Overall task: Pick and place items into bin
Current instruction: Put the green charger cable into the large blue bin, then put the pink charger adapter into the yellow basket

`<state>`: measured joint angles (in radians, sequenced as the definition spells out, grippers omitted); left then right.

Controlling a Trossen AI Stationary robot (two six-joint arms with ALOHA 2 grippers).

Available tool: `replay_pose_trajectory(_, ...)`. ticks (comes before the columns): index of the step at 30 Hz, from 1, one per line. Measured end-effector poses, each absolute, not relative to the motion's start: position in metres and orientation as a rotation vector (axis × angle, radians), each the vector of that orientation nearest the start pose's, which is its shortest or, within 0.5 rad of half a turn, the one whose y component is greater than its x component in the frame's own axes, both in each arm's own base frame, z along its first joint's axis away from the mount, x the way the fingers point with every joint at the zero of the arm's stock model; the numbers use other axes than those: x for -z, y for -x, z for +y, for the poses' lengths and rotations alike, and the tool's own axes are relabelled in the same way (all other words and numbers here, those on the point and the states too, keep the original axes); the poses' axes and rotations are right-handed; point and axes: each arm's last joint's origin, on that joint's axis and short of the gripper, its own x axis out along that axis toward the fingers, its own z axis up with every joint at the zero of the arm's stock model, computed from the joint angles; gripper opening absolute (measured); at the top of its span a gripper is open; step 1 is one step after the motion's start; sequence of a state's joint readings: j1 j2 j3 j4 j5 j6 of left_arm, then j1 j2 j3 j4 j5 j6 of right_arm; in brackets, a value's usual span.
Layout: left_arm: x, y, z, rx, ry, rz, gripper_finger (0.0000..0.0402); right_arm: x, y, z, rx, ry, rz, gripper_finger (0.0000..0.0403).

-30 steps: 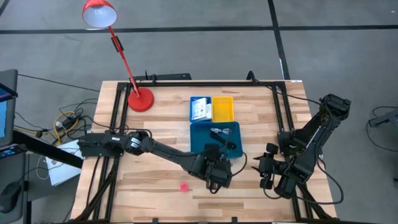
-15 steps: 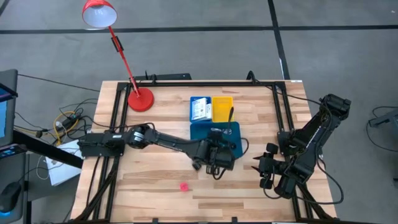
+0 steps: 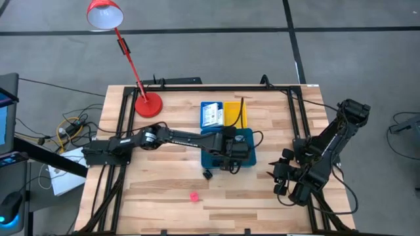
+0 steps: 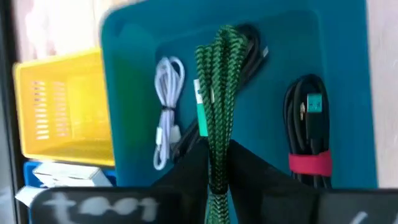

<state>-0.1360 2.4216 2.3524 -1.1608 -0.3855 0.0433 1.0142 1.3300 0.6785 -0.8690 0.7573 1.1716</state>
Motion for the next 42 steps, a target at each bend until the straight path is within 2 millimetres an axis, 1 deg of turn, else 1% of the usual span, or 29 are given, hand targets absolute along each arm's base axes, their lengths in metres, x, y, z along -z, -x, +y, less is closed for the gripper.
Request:
replay_pose_trajectory(2, -0.229, -0.494, -0.057, -0.183, -0.368, 1.22, 0.0059, -0.166, -0.117, 0.151, 0.351, 0.09, 0.861, 0.0166)
replay_pose_trajectory(8, -0.23, -0.494, -0.06, -0.218, -0.39, 1.211, 0.0115, -0.159, -0.115, 0.147, 0.356, 0.089, 0.862, 0.0165)
replay_pose_trajectory(11, -0.228, -0.485, -0.064, -0.223, -0.4, 1.289, 0.0129, -0.159, -0.115, 0.148, 0.355, 0.085, 0.861, 0.0166)
replay_pose_trajectory(14, -0.227, -0.47, -0.073, -0.229, -0.417, 1.417, 0.0133, -0.159, -0.115, 0.148, 0.354, 0.084, 0.86, 0.0166)
replay_pose_trajectory(17, -0.23, -0.451, -0.088, -0.222, -0.456, 1.543, 0.0132, -0.159, -0.115, 0.148, 0.353, 0.083, 0.86, 0.0165)
replay_pose_trajectory(19, -0.235, -0.446, -0.104, -0.185, -0.442, 1.521, 0.0131, -0.159, -0.115, 0.148, 0.353, 0.083, 0.86, 0.0164)
replay_pose_trajectory(23, -0.255, -0.435, -0.141, -0.043, -0.385, 1.441, 0.013, -0.159, -0.115, 0.148, 0.353, 0.083, 0.859, 0.0164)
replay_pose_trajectory(26, -0.258, -0.425, -0.162, -0.073, -0.375, 1.421, 0.013, -0.159, -0.116, 0.148, 0.353, 0.082, 0.859, 0.0166)
replay_pose_trajectory(32, -0.257, -0.412, -0.19, -0.186, -0.277, 1.378, 0.013, -0.159, -0.116, 0.149, 0.349, 0.073, 0.855, 0.0164)
replay_pose_trajectory(38, -0.258, -0.403, -0.209, -0.296, -0.149, 1.333, 0.0131, -0.159, -0.117, 0.151, 0.339, 0.052, 0.849, 0.0166)
replay_pose_trajectory(42, -0.257, -0.396, -0.223, -0.316, -0.071, 1.331, 0.0145, -0.159, -0.117, 0.152, 0.319, 0.052, 0.872, 0.0166)
